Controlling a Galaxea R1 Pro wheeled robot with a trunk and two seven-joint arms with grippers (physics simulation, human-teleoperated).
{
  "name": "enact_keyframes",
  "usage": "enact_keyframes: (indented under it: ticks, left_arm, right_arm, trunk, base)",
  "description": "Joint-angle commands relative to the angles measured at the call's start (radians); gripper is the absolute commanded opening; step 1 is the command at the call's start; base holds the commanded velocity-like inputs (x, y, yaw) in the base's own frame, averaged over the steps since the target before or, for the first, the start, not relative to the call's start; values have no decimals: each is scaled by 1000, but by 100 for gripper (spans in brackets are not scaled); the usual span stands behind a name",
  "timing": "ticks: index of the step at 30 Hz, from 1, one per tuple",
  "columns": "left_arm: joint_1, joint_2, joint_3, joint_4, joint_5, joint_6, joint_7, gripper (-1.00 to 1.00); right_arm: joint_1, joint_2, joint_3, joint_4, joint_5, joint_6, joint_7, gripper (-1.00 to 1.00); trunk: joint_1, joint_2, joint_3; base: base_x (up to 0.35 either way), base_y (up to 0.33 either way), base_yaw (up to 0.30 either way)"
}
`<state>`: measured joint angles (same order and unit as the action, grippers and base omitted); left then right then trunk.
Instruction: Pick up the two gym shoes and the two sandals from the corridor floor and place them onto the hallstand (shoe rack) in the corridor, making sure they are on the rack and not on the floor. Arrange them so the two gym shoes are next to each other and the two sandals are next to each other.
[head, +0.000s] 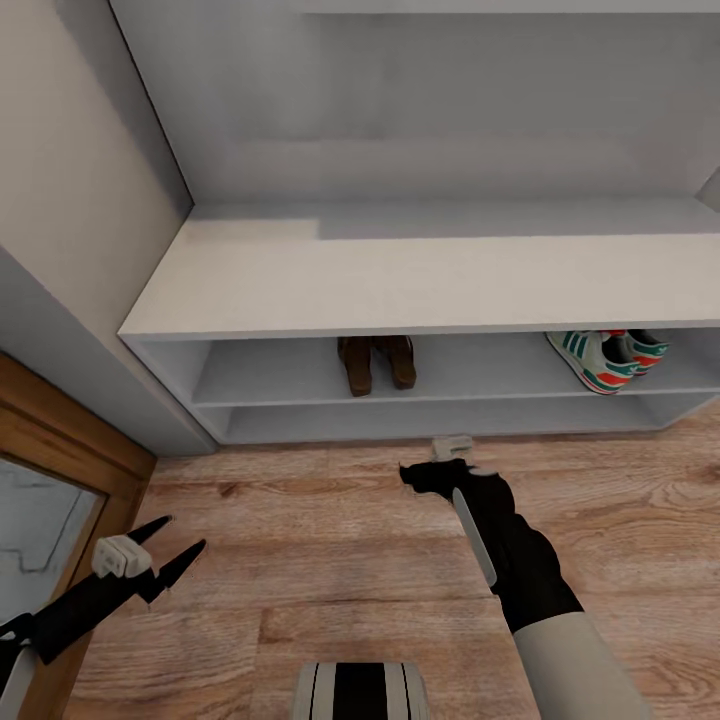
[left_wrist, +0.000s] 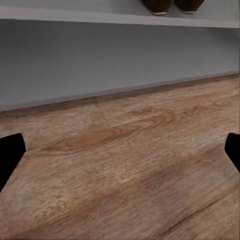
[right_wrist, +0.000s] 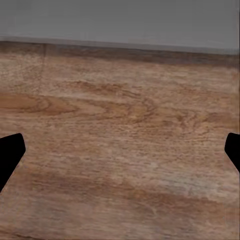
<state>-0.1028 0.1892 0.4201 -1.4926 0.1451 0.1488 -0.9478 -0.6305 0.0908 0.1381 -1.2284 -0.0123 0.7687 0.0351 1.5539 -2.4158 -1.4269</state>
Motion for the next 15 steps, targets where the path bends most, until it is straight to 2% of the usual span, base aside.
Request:
enact_keyframes:
  ticks: [1, 3, 6, 10, 15]
  left_arm:
    - [0, -1, 0, 0, 1, 0, 26, 100]
    - [0, -5, -1, 0, 2, 0, 45, 100]
    - [0, -26, -1, 1, -2, 0, 68, 100]
    - [0, -43, -1, 1, -5, 0, 76, 100]
    - [0, -50, -1, 2, -1, 0, 79, 100]
  right_arm:
    - [0, 0, 0, 1, -1, -49, 0, 100]
    - [0, 0, 0, 2, -2, -91, 0, 100]
    - [3, -1, 0, 8, -3, -170, 0, 100]
    - [7, -3, 0, 27, -4, -229, 1, 100]
    - [9, -3, -1, 155, 2, -288, 0, 100]
  trunk:
    - [0, 0, 0]
    - [0, 0, 0]
    - [0, 0, 0]
    - [0, 0, 0]
    - [0, 0, 0]
  base:
    - [0, 0, 0]
    - [0, 0, 0]
    - [0, 0, 0]
    - [0, 0, 0]
    - [0, 0, 0]
